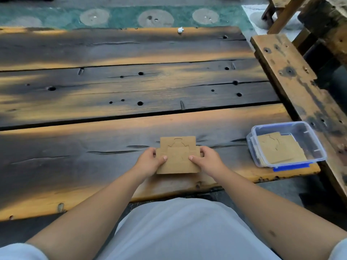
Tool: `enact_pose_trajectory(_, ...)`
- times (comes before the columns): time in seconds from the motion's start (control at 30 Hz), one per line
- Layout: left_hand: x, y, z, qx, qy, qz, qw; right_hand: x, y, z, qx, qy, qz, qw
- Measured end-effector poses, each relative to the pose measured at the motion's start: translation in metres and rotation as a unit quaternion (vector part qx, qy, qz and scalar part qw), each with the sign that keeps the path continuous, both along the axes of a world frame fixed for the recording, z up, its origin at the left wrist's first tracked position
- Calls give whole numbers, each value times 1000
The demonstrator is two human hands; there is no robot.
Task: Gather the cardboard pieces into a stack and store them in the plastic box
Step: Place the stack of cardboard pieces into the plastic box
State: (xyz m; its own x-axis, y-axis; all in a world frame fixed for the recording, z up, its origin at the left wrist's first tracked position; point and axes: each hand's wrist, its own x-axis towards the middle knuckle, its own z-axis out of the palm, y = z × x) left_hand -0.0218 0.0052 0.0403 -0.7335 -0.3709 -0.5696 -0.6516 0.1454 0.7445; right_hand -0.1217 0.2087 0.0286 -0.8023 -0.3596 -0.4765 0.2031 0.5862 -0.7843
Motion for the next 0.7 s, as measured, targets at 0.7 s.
enact_pose_trajectory(0.7, -149, 206, 29, -39, -11, -79, 996, -121, 212, 26, 49, 30, -56, 997)
